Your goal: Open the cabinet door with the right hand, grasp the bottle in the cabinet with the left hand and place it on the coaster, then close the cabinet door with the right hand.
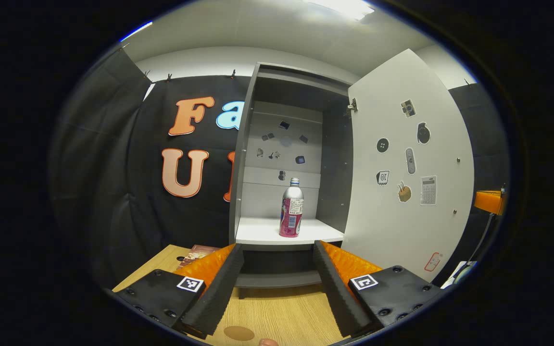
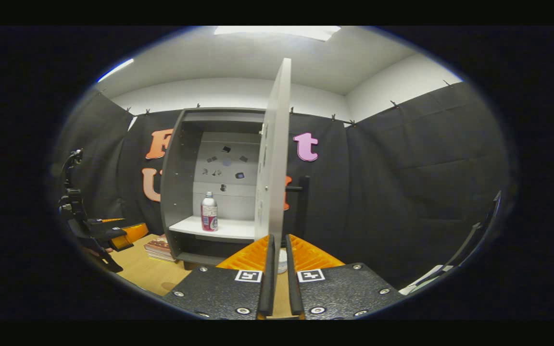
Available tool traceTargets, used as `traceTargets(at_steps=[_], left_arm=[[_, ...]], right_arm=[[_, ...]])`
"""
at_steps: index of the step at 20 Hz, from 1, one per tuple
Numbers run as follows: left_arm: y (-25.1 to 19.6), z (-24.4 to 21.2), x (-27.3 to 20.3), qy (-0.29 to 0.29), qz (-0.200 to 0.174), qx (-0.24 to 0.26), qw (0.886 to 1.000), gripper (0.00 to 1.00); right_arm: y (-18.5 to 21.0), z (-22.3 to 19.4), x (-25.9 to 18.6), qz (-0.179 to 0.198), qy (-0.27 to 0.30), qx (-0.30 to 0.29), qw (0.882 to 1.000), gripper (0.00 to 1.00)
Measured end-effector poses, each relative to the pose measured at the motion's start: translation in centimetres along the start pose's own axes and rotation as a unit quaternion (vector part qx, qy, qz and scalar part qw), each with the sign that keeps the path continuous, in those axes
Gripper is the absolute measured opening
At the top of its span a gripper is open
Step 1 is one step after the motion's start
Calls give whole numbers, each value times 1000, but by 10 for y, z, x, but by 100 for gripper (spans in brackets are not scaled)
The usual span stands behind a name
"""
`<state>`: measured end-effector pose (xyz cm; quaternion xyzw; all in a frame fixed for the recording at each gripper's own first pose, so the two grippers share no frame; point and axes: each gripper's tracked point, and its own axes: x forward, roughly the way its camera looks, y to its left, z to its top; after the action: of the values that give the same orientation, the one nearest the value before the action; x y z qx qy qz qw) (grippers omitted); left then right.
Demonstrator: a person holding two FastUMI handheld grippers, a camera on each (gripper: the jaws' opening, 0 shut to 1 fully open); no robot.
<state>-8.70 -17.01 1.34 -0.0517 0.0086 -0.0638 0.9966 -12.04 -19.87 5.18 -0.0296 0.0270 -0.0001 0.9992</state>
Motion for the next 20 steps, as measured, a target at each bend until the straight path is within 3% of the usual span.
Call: traceTargets(at_steps=[3, 4, 8, 9, 13, 20], left_arm=[[6, -1, -1, 3, 1, -4, 1000, 95], [9, 0, 0, 3, 2, -5, 1000, 95], [21, 0, 18, 1, 0, 3, 1000, 95], [24, 1, 24, -1, -4, 4, 1000, 95], [33, 0, 59, -2, -32, 8, 999, 95], [31, -7, 127, 8, -112, 9, 994, 95]], right_arm=[[24, -7, 4, 22, 7, 1, 1000, 9], [33, -9, 8, 28, 10, 3, 1000, 17], [65, -14, 30, 44, 14, 13, 999, 17], [72, -15, 36, 44, 12, 12, 999, 22], [101, -15, 66, 31, 10, 9, 999, 19], [142, -16, 118, -11, -7, 22, 1000, 45]])
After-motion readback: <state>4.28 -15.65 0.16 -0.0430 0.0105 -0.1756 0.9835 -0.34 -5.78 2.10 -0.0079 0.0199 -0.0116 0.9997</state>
